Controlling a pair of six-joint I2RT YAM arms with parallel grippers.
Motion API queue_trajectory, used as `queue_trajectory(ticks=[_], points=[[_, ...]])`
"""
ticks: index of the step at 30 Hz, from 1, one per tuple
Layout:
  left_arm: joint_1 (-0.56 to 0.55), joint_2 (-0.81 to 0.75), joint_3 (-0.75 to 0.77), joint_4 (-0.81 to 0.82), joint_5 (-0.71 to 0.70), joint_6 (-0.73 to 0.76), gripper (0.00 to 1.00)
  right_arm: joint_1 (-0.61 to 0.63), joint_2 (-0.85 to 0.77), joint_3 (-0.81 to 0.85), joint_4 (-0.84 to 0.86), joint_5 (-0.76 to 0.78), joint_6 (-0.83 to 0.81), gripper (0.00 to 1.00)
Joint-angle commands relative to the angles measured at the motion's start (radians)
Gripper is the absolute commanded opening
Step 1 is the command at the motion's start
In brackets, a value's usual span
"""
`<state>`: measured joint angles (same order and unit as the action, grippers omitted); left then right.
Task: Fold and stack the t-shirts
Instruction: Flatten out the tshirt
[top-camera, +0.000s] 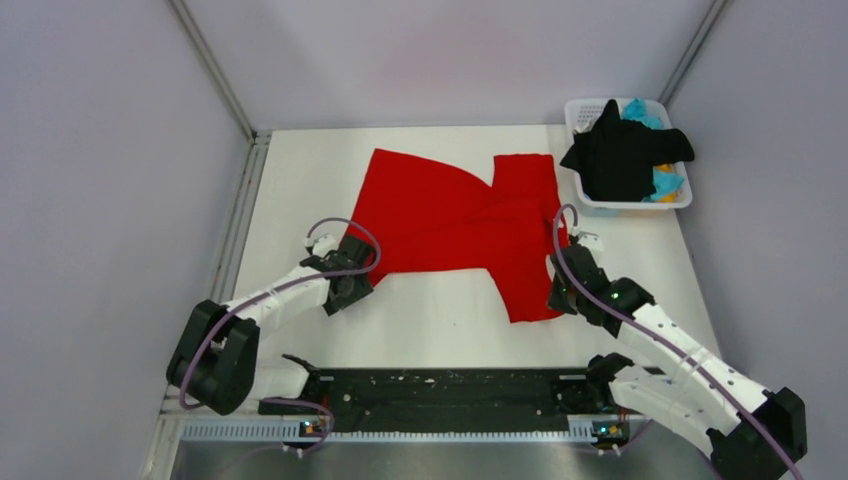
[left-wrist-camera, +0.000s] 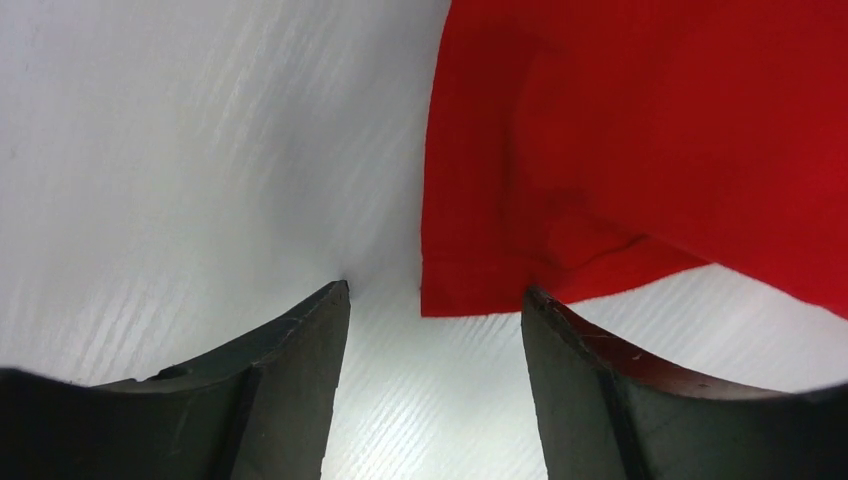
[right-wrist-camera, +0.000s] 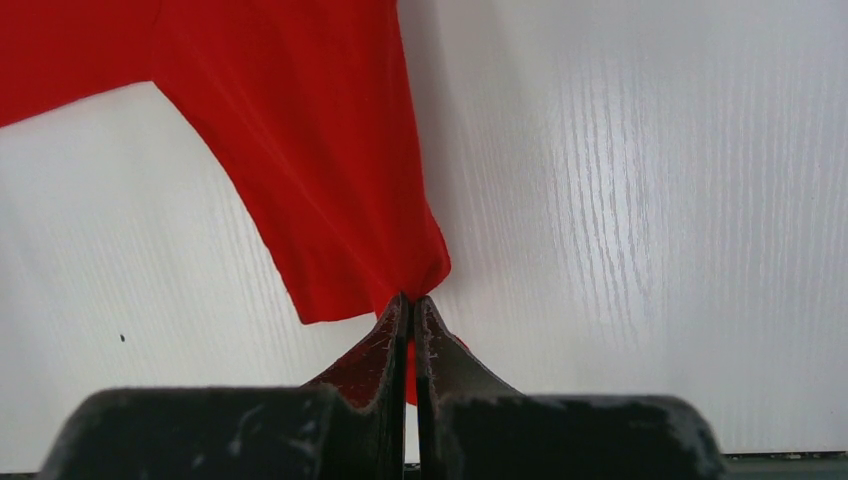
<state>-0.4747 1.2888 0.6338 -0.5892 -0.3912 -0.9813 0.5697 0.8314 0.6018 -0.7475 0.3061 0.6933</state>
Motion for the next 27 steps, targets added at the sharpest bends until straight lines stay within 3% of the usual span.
queue_trajectory(ticks=[1, 12, 14, 16, 17, 22, 27], points=[[0.037, 0.044, 0.004, 0.102, -0.014, 0.005, 0.67, 0.013, -0.006, 0.001, 0.017, 0.02, 0.003, 0.0], [0.055, 0.115, -0.02, 0.236, 0.085, 0.048, 0.37, 0.013, 0.002, -0.003, 0.017, 0.036, 0.01, 0.0], [0.053, 0.125, -0.021, 0.246, 0.112, 0.054, 0.26, 0.013, 0.005, -0.001, 0.016, 0.038, 0.012, 0.0], [0.053, 0.134, -0.022, 0.256, 0.137, 0.066, 0.03, 0.012, 0.009, -0.002, 0.017, 0.041, 0.012, 0.0], [0.052, 0.137, -0.021, 0.261, 0.152, 0.078, 0.0, 0.012, 0.011, 0.0, 0.016, 0.045, 0.012, 0.0], [0.042, 0.082, -0.032, 0.265, 0.168, 0.099, 0.0, 0.012, 0.026, 0.015, 0.025, 0.077, 0.014, 0.0], [0.018, -0.153, -0.045, 0.235, 0.166, 0.108, 0.0, 0.013, 0.026, 0.071, 0.059, 0.11, 0.026, 0.0]])
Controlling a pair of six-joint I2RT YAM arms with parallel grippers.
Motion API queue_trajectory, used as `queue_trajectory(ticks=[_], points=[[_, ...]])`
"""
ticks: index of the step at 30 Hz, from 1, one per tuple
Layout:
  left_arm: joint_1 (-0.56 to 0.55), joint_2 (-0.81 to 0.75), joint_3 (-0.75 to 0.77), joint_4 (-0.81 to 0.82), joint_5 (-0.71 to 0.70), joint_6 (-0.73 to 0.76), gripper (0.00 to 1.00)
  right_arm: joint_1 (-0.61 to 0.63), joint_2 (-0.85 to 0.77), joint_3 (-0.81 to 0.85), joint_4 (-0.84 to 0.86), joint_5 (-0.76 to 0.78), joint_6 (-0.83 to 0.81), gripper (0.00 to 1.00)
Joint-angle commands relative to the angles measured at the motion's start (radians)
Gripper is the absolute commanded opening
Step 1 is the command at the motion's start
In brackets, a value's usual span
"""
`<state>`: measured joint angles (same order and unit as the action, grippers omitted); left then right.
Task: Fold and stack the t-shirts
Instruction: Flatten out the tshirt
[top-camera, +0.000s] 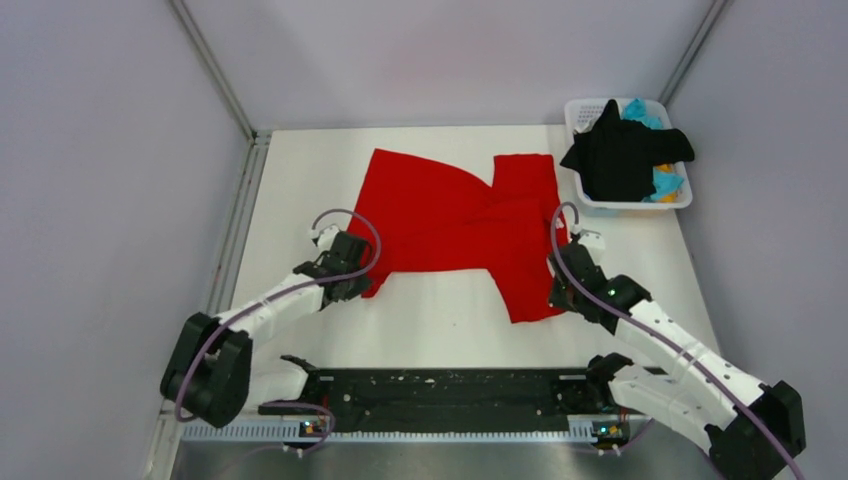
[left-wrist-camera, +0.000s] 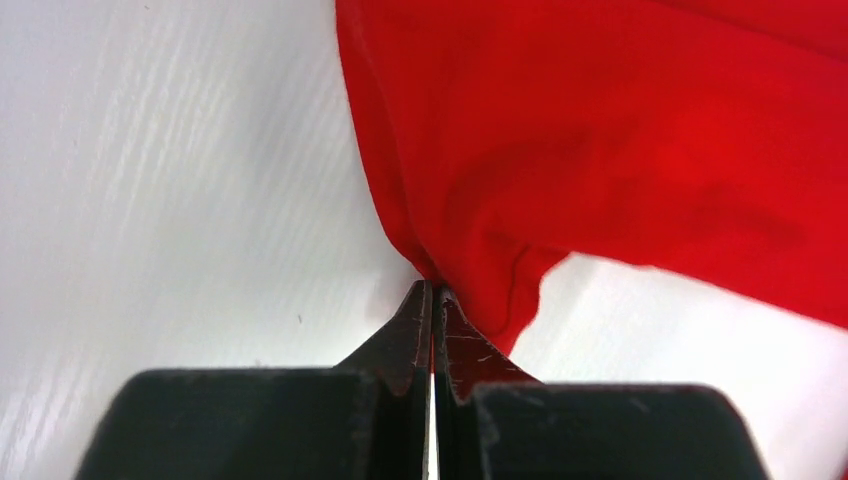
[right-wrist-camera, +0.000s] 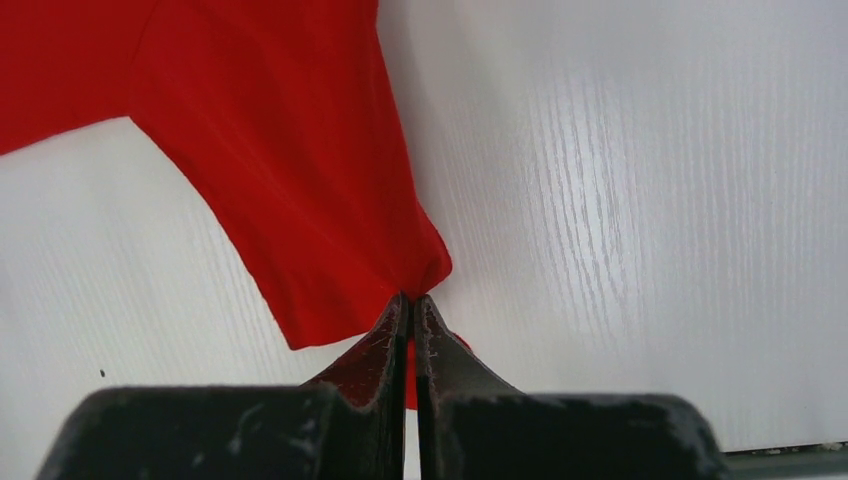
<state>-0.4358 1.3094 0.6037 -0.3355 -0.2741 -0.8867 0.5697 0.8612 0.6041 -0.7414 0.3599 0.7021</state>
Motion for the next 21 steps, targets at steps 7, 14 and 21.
queue_trajectory(ticks=[7, 14, 21], points=[[-0.021, -0.402, 0.061, -0.102, 0.044, 0.008, 0.0, 0.013, -0.07, 0.169, 0.085, 0.108, 0.029, 0.0], [-0.021, -0.521, 0.201, -0.099, -0.038, 0.027, 0.0, 0.012, -0.12, 0.379, 0.102, 0.208, -0.016, 0.0], [-0.021, -0.609, 0.347, -0.054, -0.128, 0.092, 0.0, 0.012, -0.102, 0.616, 0.141, 0.208, -0.16, 0.0]])
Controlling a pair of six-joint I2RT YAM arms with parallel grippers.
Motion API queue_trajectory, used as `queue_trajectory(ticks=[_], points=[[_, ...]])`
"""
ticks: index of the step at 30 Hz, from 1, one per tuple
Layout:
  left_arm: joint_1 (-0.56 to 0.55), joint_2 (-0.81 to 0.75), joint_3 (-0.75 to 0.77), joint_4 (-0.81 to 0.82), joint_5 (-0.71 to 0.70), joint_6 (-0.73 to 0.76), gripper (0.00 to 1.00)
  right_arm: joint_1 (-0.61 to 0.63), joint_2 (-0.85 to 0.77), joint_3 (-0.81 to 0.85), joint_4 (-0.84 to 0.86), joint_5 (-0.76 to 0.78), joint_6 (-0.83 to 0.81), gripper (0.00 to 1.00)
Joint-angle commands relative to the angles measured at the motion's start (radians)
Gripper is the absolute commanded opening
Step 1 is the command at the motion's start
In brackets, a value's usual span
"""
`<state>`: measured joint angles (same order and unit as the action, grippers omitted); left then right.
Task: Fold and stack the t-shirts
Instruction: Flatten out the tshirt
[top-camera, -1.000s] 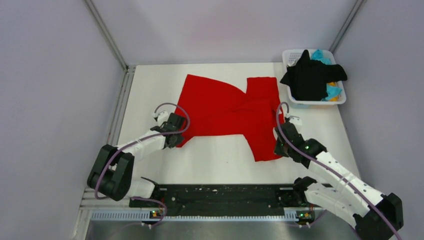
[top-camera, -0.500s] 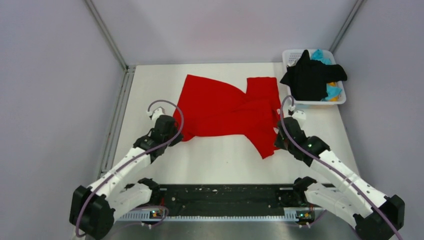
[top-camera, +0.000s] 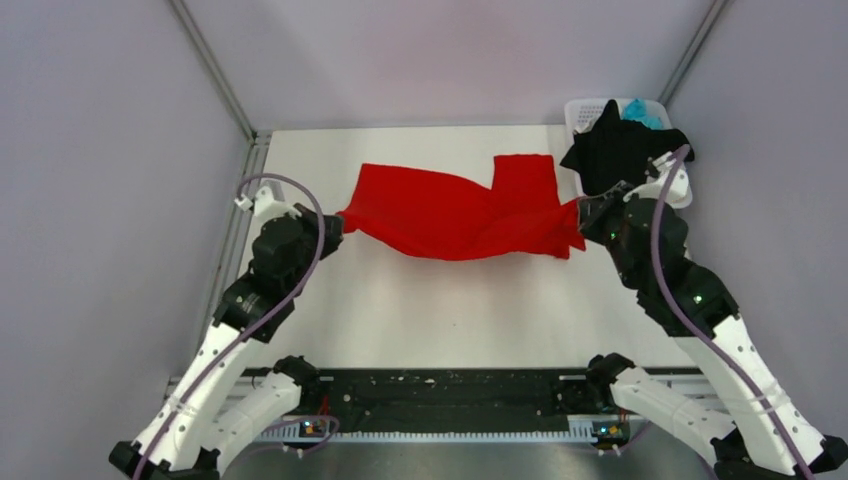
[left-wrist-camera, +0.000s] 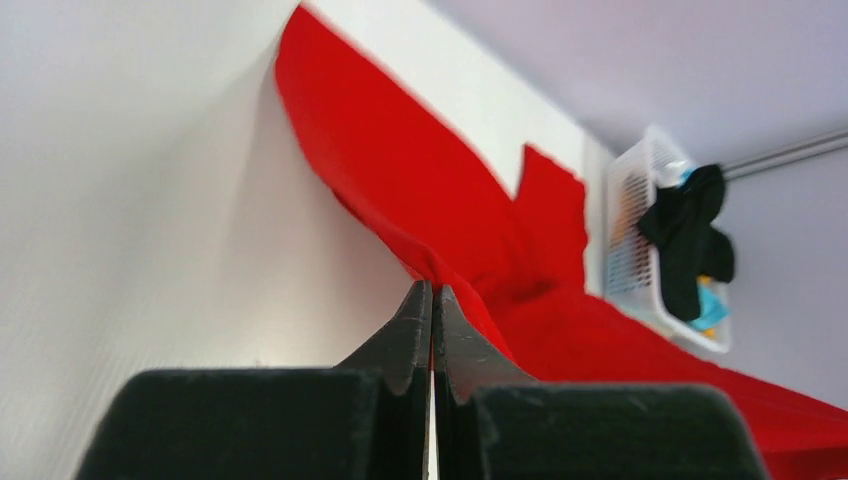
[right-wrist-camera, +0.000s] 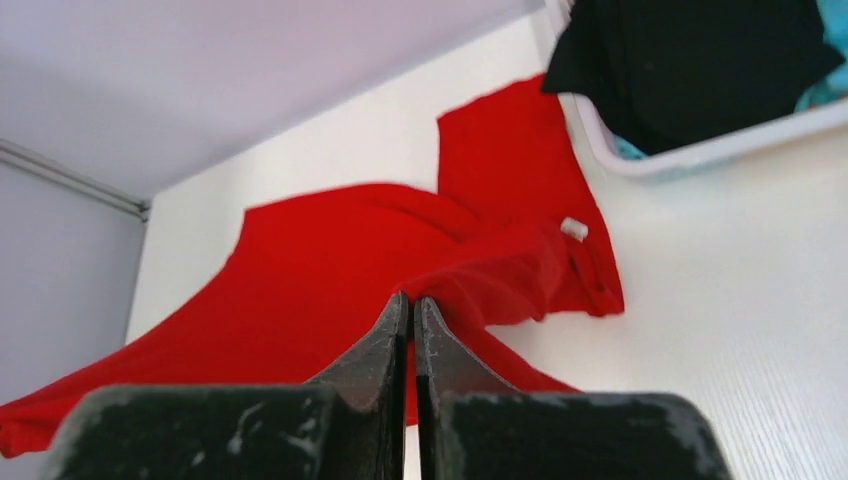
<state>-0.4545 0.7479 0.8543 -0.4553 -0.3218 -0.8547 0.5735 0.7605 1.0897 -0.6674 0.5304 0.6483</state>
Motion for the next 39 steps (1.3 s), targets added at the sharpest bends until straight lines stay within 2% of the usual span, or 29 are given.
queue_trajectory(ticks=[1, 7, 16, 20, 24, 29, 34, 39], points=[[-0.002, -0.056, 0.128, 0.083, -0.082, 0.078, 0.0, 0.009, 0.004, 0.17, 0.083, 0.025, -0.132, 0.0], [-0.001, -0.058, 0.351, 0.09, -0.055, 0.15, 0.0, 0.008, 0.068, 0.435, 0.119, -0.139, -0.23, 0.0], [-0.001, 0.004, 0.729, 0.006, -0.015, 0.245, 0.0, 0.009, 0.235, 0.949, 0.115, -0.32, -0.273, 0.0], [-0.002, 0.024, 0.868, -0.03, -0.006, 0.265, 0.0, 0.009, 0.274, 1.071, 0.105, -0.369, -0.28, 0.0], [-0.002, 0.038, 0.939, -0.041, 0.042, 0.275, 0.0, 0.009, 0.301, 1.157, 0.122, -0.409, -0.282, 0.0], [-0.002, 0.073, 1.016, -0.057, 0.028, 0.284, 0.0, 0.009, 0.375, 1.304, 0.159, -0.414, -0.311, 0.0], [-0.002, 0.099, 1.006, -0.036, -0.037, 0.305, 0.0, 0.009, 0.411, 1.271, 0.243, -0.321, -0.372, 0.0], [-0.003, 0.166, 0.907, 0.006, -0.189, 0.32, 0.0, 0.009, 0.484, 1.148, 0.279, -0.079, -0.473, 0.0]])
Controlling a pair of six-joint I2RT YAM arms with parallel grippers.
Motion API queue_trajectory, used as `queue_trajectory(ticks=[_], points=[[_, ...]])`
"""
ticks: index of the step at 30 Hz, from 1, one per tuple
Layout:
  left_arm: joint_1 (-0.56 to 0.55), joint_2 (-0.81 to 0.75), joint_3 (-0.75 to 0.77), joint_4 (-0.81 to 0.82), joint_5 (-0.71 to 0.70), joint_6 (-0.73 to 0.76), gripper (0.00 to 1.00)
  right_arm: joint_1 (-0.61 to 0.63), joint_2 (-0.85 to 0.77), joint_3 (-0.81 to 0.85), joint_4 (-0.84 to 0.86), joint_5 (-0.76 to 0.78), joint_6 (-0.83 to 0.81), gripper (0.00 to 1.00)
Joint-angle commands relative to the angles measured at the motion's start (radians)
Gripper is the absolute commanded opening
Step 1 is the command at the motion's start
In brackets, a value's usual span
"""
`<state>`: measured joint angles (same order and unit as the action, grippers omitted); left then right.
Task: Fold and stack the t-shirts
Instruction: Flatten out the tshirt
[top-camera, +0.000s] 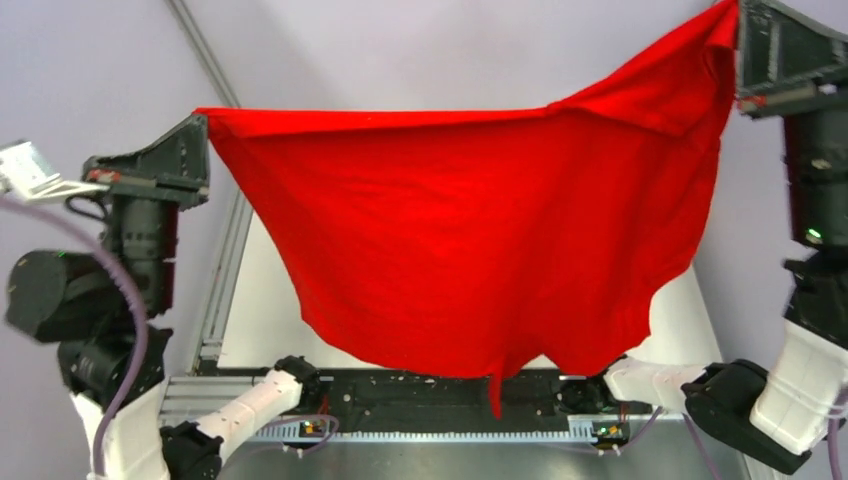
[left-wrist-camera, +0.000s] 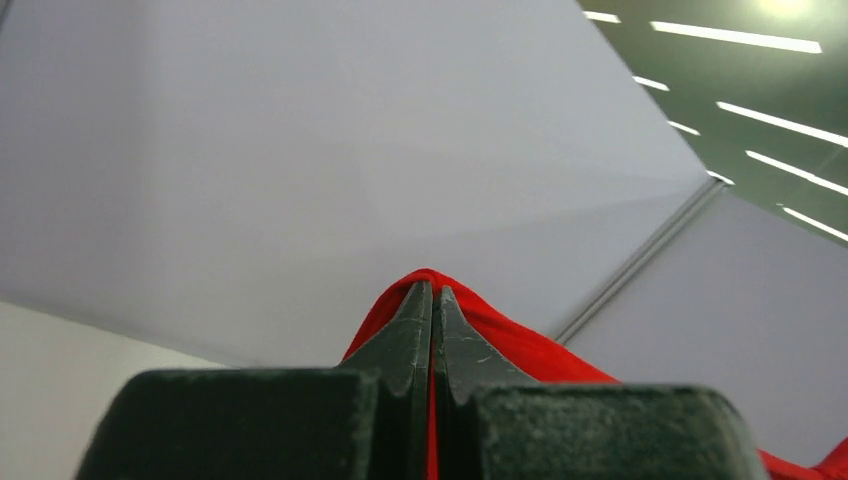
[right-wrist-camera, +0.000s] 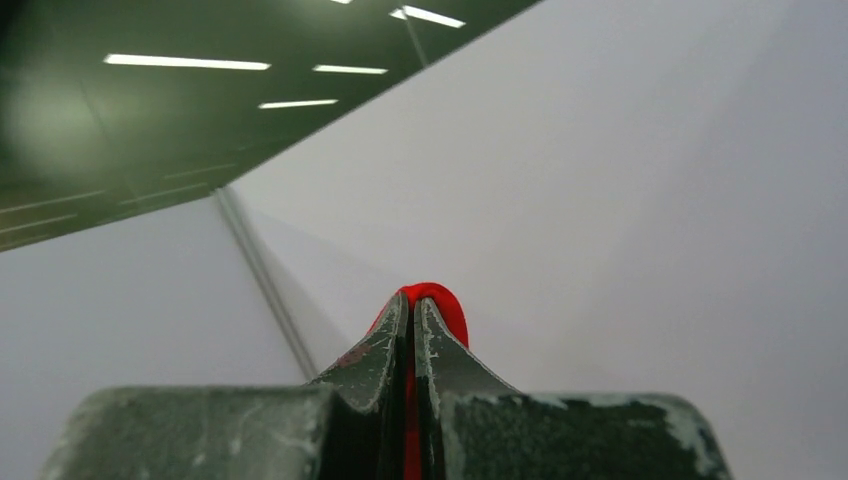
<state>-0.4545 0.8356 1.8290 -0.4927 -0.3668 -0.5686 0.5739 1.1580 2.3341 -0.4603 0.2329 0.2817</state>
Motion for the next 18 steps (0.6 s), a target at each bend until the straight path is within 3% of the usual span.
queue_trajectory(ticks=[1, 4, 7, 11, 16, 18], points=[[-0.002, 0.1, -0.114, 0.062, -0.179, 0.04, 0.0, 0.009, 0.101, -0.144, 0.097, 0.28, -0.132, 0.0], [0.005, 0.202, -0.203, 0.088, -0.315, 0.042, 0.0, 0.007, 0.144, -0.328, 0.226, 0.432, -0.226, 0.0], [0.072, 0.316, -0.31, 0.122, -0.379, -0.014, 0.0, -0.063, 0.209, -0.504, 0.295, 0.452, -0.194, 0.0], [0.246, 0.524, -0.401, 0.171, -0.202, -0.128, 0.0, -0.215, 0.346, -0.684, 0.323, 0.278, -0.005, 0.0], [0.31, 0.897, -0.335, 0.189, -0.099, -0.124, 0.0, -0.305, 0.611, -0.81, 0.5, -0.073, 0.068, 0.0], [0.343, 1.026, -0.264, 0.159, -0.058, -0.143, 0.14, -0.321, 0.739, -0.769, 0.506, -0.1, 0.096, 0.01]])
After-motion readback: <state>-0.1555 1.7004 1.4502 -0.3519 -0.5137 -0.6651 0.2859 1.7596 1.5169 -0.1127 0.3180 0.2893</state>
